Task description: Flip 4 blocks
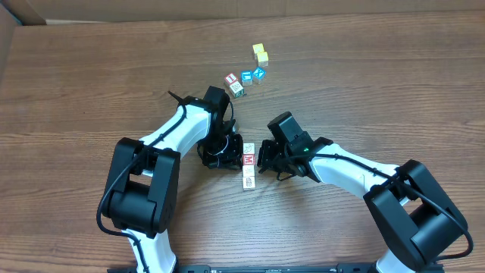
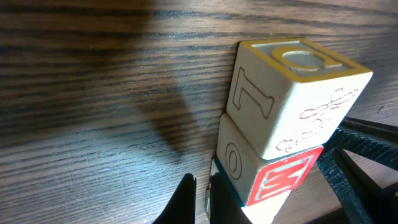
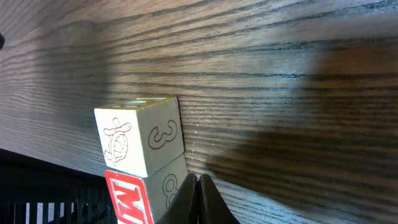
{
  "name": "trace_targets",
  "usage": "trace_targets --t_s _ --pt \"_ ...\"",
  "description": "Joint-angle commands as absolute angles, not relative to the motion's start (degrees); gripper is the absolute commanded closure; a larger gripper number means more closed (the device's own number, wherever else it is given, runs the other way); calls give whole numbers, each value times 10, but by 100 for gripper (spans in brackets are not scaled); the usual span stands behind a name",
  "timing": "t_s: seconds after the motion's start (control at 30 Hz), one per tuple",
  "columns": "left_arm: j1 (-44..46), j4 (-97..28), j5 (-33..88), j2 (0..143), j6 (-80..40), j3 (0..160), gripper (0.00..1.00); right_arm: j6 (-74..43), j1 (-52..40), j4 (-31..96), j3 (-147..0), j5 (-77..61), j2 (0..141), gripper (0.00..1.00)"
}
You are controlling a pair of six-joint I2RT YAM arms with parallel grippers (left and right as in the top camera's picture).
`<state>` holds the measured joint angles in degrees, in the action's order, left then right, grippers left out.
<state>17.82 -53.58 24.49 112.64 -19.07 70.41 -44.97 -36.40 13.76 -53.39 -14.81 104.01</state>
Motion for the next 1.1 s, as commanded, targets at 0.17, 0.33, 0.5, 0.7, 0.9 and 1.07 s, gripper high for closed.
trace_targets --t_s 0.17,0.33,0.5,0.7,0.9,1.07 --pt "180 -535 256 1131 -180 697 96 -445 -366 136 -545 -150 1036 96" --pt "180 -534 285 1131 -180 697 96 -445 -366 136 -545 -150 1036 96" --pt "179 -534 259 1131 -180 697 96 -445 -366 136 -545 -150 1036 96" --pt "179 -553 207 1131 -180 697 96 -445 -366 141 -545 -151 1036 96" --pt "185 -611 210 1131 -175 697 96 -448 -366 174 -545 -151 1036 96" --pt "204 -621 221 1131 -171 697 96 -452 -366 208 -545 -163 1036 96"
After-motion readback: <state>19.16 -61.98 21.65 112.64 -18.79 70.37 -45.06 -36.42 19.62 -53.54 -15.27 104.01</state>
